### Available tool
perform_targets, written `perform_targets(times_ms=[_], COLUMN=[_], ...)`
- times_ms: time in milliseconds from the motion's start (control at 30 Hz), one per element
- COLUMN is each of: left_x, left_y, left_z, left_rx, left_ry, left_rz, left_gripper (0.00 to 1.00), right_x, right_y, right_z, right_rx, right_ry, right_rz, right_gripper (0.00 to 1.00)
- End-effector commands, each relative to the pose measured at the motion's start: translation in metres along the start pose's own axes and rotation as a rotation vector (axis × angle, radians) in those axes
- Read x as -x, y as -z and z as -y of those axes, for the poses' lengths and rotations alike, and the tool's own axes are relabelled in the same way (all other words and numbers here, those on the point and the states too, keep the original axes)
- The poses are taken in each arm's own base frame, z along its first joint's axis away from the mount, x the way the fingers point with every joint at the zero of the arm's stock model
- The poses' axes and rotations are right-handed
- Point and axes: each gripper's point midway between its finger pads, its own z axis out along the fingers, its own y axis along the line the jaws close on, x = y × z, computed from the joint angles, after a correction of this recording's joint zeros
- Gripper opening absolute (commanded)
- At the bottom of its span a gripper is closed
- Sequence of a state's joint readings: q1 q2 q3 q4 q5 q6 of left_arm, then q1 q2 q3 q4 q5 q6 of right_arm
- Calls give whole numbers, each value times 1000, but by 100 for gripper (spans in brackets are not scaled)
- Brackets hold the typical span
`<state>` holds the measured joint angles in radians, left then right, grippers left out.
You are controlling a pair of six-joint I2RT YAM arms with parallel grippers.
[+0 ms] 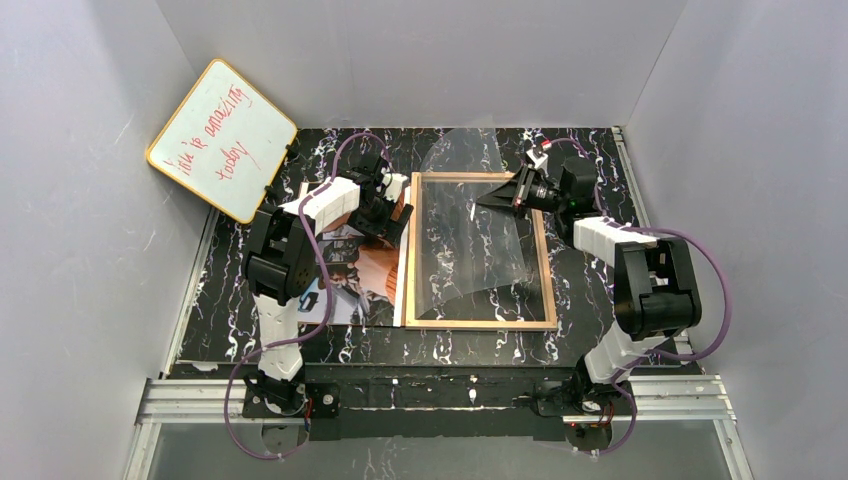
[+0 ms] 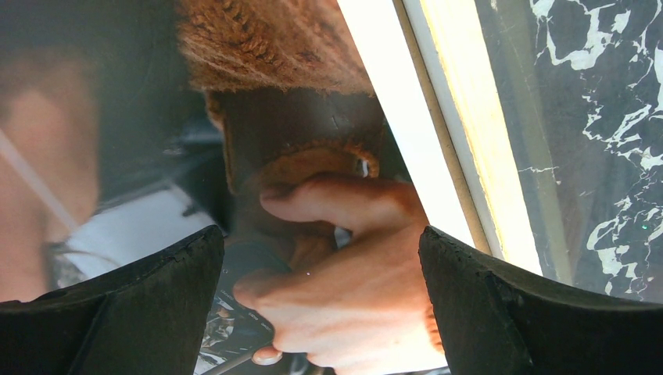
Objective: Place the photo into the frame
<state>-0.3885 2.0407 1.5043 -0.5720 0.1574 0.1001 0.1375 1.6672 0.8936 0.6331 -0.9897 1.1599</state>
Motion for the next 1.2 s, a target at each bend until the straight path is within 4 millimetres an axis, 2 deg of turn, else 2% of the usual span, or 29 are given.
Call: perform_targets(times_ms=[0, 367, 633, 1167], left_x=[-29, -31, -30, -36], left_y=[-20, -19, -17, -23], left_z=[13, 11, 10, 16], left_rx=[-65, -54, -49, -46], left_ry=[17, 11, 12, -2], left_rz=[-97, -99, -94, -104], left_gripper=[93, 93, 93, 93], right_x=[4, -3, 8, 5], right_y=[-1, 13, 36, 48], right_z=[-13, 14, 38, 78], right_rx=[-23, -143, -217, -312], right_ry=[81, 58, 68, -21], right_rz=[18, 53, 59, 93], right_gripper=[1, 1, 1, 1])
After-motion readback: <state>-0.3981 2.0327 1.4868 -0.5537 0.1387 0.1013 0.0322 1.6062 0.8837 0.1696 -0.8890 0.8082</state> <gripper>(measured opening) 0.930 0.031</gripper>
